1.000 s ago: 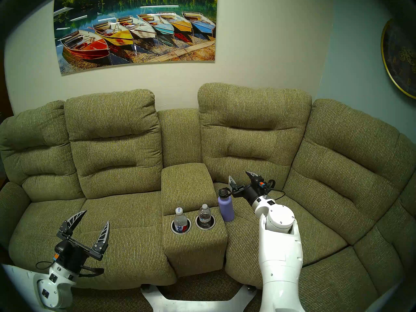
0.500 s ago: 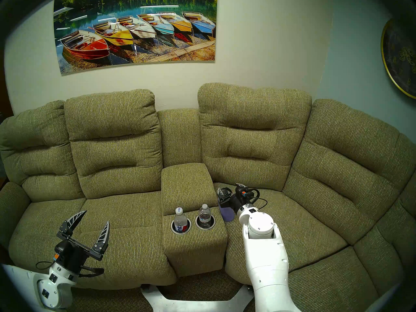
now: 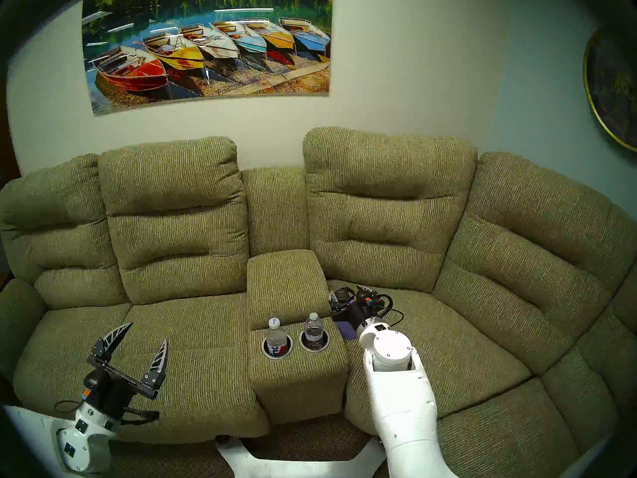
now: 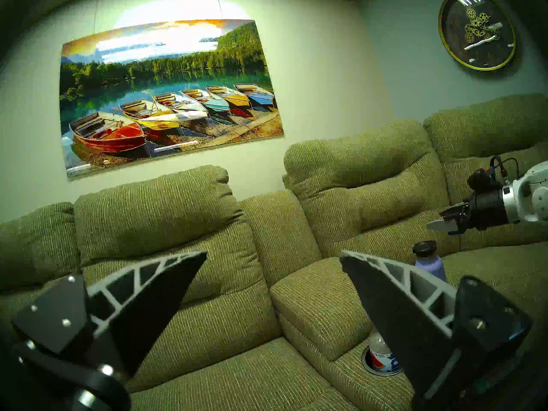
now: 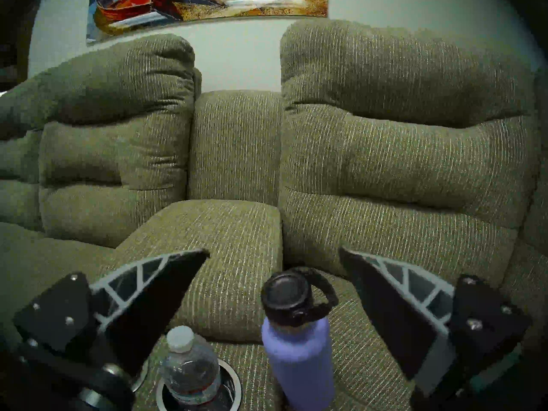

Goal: Take bottles out of cup holder

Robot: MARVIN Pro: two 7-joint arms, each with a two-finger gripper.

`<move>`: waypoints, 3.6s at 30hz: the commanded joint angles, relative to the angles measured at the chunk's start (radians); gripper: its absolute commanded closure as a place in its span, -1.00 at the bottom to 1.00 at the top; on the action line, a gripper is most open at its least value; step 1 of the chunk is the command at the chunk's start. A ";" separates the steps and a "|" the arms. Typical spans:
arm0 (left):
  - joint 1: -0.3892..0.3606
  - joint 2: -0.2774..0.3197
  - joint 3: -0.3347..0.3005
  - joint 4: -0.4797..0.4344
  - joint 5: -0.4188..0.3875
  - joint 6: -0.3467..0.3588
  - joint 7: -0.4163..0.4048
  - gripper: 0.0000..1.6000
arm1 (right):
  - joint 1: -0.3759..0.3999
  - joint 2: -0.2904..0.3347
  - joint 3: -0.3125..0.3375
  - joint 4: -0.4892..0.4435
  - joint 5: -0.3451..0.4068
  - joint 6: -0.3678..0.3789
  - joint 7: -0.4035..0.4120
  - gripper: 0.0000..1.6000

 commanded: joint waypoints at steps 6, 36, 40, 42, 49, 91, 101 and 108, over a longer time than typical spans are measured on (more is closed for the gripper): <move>-0.003 0.001 -0.005 -0.002 -0.003 0.000 0.005 -1.00 | -0.025 0.003 -0.003 -0.086 0.052 0.017 -0.005 -1.00; -0.002 0.001 -0.005 -0.002 -0.002 0.000 0.004 -1.00 | -0.043 0.012 -0.130 -0.098 0.072 0.026 -0.019 -1.00; -0.002 0.001 -0.005 -0.002 -0.003 0.000 0.004 -1.00 | -0.035 0.011 -0.147 -0.078 0.075 0.029 -0.046 -1.00; -0.002 0.001 -0.005 -0.003 -0.003 0.000 0.005 -1.00 | -0.032 0.010 -0.147 -0.070 0.076 0.032 -0.048 -1.00; -0.002 0.001 -0.005 -0.003 -0.003 0.000 0.005 -1.00 | -0.021 0.008 -0.142 -0.040 0.087 0.025 -0.045 -1.00; -0.003 0.000 -0.005 -0.002 -0.002 0.000 0.004 -1.00 | 0.147 0.023 -0.176 0.256 0.139 -0.010 -0.040 -1.00; -0.003 0.000 -0.005 -0.002 -0.002 0.000 0.003 -1.00 | 0.242 0.027 -0.167 0.380 0.138 -0.011 -0.026 -1.00; -0.003 0.000 -0.005 -0.001 -0.002 0.000 0.003 -1.00 | 0.310 0.018 -0.173 0.483 0.134 -0.016 -0.007 -1.00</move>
